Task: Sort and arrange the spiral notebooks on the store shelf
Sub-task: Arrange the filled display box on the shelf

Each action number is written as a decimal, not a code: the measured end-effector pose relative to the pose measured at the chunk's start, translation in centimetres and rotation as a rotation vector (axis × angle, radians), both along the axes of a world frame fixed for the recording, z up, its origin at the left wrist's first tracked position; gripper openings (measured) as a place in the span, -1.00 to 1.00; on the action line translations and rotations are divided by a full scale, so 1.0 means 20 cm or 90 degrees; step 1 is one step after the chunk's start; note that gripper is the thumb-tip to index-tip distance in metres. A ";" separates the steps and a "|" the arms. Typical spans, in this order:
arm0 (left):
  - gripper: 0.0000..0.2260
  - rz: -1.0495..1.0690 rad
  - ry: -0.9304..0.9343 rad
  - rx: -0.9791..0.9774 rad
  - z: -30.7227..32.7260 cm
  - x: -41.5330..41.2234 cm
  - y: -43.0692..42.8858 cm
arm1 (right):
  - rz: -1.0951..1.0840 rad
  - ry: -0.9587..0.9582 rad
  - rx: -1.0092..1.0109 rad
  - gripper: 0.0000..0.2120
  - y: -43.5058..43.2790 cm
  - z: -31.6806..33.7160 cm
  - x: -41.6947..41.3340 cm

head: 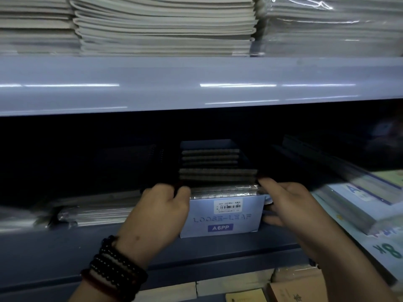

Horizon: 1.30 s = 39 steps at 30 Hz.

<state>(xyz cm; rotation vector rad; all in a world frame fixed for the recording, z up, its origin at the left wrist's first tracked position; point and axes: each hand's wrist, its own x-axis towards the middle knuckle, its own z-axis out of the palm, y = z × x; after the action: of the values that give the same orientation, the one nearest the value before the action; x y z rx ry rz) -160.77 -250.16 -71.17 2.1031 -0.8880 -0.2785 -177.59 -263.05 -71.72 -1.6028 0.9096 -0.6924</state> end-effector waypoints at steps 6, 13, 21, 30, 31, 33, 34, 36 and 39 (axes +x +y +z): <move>-0.64 0.028 -0.250 0.091 0.06 -0.12 0.01 | -0.003 0.050 -0.071 -0.12 -0.02 -0.03 0.01; -0.58 -0.025 -0.194 0.155 0.07 -0.07 -0.04 | 0.025 -0.029 0.013 -0.54 -0.05 -0.04 -0.03; -0.57 -0.100 0.034 0.095 0.06 0.06 0.02 | 0.054 0.036 -0.130 -0.41 -0.05 -0.07 -0.03; -0.67 -0.141 0.065 0.085 0.09 0.08 0.05 | 0.089 0.096 -0.224 -0.61 -0.07 -0.06 -0.08; -0.71 -0.132 0.062 0.083 0.09 0.08 0.05 | 0.082 0.098 -0.241 -0.64 -0.07 -0.06 -0.08; -0.76 -0.120 0.065 0.078 0.08 0.08 0.05 | 0.072 0.109 -0.265 -0.66 -0.07 -0.06 -0.08; -0.77 -0.115 0.065 0.076 0.08 0.08 0.05 | 0.068 0.114 -0.272 -0.62 -0.07 -0.06 -0.08; -0.81 -0.107 0.073 0.067 0.08 0.08 0.05 | 0.057 0.112 -0.266 -0.51 -0.07 -0.07 -0.08; -0.83 -0.106 0.106 0.046 0.08 0.08 0.06 | 0.053 0.065 -0.217 -0.41 -0.07 -0.08 -0.07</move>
<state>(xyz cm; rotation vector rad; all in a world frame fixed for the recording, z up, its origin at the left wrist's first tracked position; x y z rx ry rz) -159.17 -249.00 -69.59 2.0394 -0.9668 -0.5712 -179.08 -264.39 -73.29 -1.9820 0.8245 -0.7412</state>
